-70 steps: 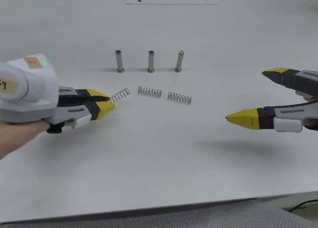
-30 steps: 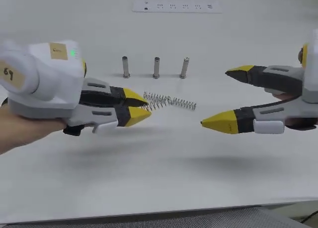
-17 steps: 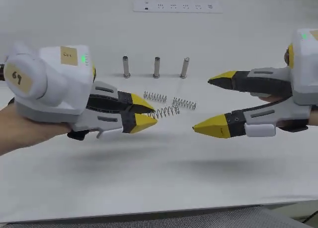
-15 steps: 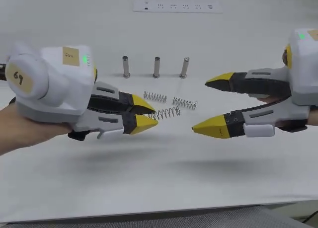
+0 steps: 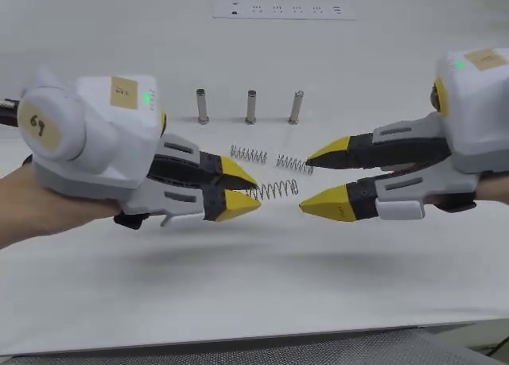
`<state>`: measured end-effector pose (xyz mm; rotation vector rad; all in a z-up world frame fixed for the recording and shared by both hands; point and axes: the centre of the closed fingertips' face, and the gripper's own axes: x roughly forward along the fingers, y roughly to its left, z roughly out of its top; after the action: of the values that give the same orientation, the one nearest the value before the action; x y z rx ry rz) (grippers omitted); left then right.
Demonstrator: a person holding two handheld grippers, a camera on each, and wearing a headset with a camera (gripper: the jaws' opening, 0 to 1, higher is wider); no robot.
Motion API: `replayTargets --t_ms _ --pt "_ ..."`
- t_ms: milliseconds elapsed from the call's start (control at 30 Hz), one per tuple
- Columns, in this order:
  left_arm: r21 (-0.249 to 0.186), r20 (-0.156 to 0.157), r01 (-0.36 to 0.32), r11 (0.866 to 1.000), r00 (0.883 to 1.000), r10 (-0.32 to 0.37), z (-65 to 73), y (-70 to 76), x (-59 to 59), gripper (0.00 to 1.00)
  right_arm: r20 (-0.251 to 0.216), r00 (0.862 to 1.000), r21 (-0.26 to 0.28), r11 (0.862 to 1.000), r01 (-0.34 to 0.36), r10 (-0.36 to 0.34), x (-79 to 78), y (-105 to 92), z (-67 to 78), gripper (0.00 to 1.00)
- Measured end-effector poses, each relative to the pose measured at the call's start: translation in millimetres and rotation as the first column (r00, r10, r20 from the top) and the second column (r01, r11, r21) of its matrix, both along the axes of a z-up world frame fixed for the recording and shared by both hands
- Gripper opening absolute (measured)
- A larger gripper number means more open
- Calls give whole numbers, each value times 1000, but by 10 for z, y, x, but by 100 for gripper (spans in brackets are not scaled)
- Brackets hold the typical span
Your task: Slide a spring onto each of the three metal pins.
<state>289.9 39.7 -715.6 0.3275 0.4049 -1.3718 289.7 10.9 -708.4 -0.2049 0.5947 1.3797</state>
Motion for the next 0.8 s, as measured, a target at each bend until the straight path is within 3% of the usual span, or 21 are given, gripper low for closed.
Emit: replayTargets --t_ms 133,800 --pt "0 -1 9 1000 1000 -9 5 -16 -22 2 -11 1000 -6 1000 -16 16 -40 4 -21 24" --pt "-6 -10 27 1000 1000 -27 -7 -57 -59 2 -46 998 -17 999 -45 44 -117 56 -94 10"
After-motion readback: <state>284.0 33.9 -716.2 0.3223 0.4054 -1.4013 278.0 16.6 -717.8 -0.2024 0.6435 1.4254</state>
